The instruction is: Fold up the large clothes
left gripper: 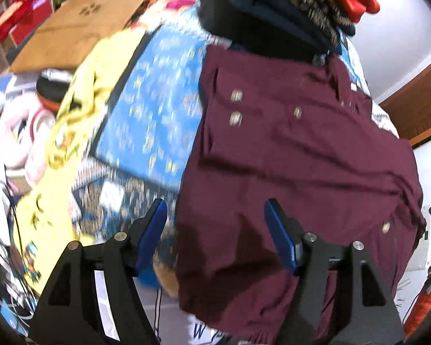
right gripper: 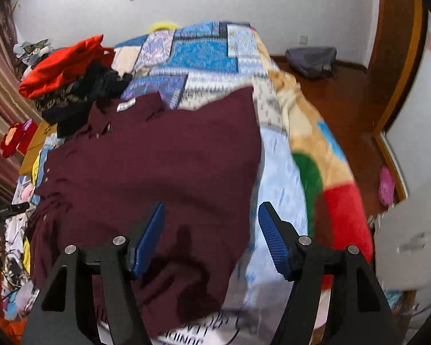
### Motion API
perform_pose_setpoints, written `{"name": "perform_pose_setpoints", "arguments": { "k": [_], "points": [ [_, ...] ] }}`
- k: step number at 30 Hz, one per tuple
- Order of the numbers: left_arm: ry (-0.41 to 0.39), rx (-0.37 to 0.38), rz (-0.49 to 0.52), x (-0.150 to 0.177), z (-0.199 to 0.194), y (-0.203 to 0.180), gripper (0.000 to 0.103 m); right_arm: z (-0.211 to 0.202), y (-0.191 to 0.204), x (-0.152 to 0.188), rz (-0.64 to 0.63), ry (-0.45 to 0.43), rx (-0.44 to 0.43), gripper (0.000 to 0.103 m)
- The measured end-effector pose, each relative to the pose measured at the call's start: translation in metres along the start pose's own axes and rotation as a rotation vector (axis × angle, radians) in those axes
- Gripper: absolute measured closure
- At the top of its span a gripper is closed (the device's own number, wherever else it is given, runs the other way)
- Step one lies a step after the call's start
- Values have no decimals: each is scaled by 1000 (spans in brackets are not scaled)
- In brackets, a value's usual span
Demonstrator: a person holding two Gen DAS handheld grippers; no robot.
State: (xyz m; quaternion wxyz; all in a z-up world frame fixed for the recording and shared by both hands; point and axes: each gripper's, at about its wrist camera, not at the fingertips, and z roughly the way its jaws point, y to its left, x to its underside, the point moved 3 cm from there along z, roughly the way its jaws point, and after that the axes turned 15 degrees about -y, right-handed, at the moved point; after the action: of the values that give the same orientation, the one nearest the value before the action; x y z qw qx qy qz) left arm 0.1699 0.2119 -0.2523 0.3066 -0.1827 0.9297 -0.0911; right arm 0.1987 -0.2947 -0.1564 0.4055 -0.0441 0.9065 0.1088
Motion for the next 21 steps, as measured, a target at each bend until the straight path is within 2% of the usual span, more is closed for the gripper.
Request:
{"name": "perform_pose_setpoints", "arguments": {
  "k": [7, 12, 17, 18, 20, 21],
  "points": [
    [41, 48, -34, 42, -14, 6, 34, -5, 0, 39, 88, 76, -3, 39],
    [44, 73, -60, 60, -24, 10, 34, -5, -1, 59, 186, 129, -45, 39],
    [113, 66, -72, 79, -5, 13, 34, 5, 3, 69, 253, 146, -86, 39],
    [119, 75, -83, 81, -2, 13, 37, 7, 6, 70, 261, 153, -98, 39],
    [122, 120, -92, 83, 2, 8, 53, 12, 14, 73, 255, 170, -133, 41],
    [115, 123, -74, 82, 2, 4, 58, 13, 19, 74, 248, 177, -154, 43]
  ]
}}
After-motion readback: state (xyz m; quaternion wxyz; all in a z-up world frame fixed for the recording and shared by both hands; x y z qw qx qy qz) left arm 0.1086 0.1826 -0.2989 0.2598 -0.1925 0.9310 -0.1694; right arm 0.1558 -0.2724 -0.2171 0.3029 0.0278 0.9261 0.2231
